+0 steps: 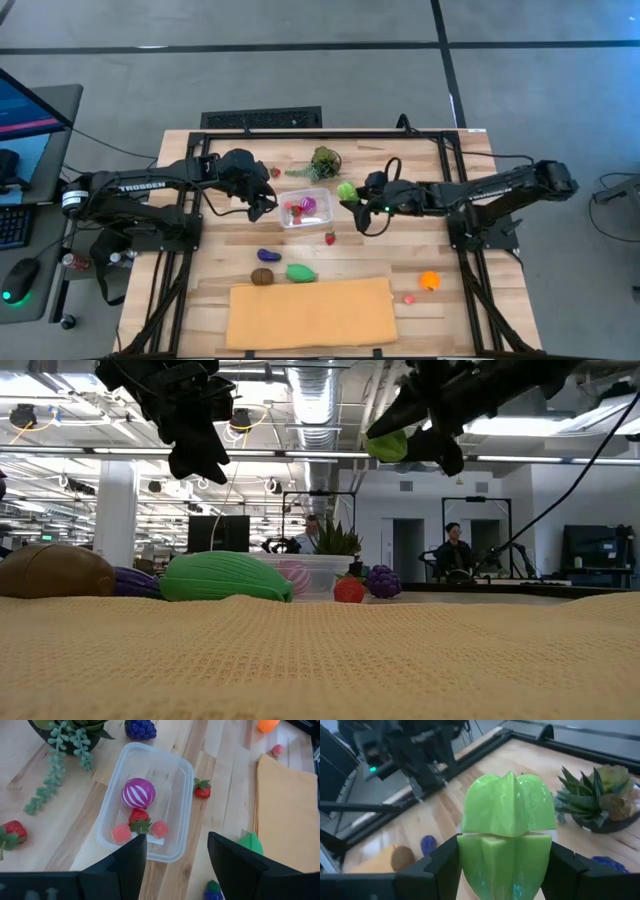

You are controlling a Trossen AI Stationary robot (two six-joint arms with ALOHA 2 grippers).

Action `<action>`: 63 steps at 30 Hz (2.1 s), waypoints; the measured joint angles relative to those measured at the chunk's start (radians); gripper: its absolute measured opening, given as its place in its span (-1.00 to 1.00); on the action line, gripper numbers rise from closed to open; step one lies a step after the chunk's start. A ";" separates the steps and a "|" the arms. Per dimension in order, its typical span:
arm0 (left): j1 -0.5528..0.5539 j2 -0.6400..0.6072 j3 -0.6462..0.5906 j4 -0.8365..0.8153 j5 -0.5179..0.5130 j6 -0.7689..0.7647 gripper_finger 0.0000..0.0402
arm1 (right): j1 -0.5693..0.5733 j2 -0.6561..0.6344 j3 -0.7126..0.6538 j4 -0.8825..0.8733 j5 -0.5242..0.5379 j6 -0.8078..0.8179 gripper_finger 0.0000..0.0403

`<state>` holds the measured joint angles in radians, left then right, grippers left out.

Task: Pick and placing Produce into tupperware
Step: Put the green starfruit into the transparent bin, then put the purple eggplant into the transparent bin

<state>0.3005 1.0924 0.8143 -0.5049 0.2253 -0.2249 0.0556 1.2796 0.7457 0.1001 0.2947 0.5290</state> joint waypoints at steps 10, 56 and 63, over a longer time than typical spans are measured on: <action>0.000 0.000 0.000 0.003 0.000 -0.007 0.00 | -0.043 0.213 0.001 0.249 -0.111 -0.006 -0.01; 0.000 0.000 0.000 0.010 -0.005 -0.006 0.00 | -0.124 0.559 0.245 0.097 -0.272 -0.068 0.19; 0.000 0.000 0.000 0.010 -0.009 -0.006 0.00 | -0.124 0.508 0.244 0.093 -0.272 -0.094 0.19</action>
<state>0.3004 1.0924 0.8143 -0.4946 0.2165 -0.2310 -0.0681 1.7879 0.9901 0.1928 0.0223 0.4347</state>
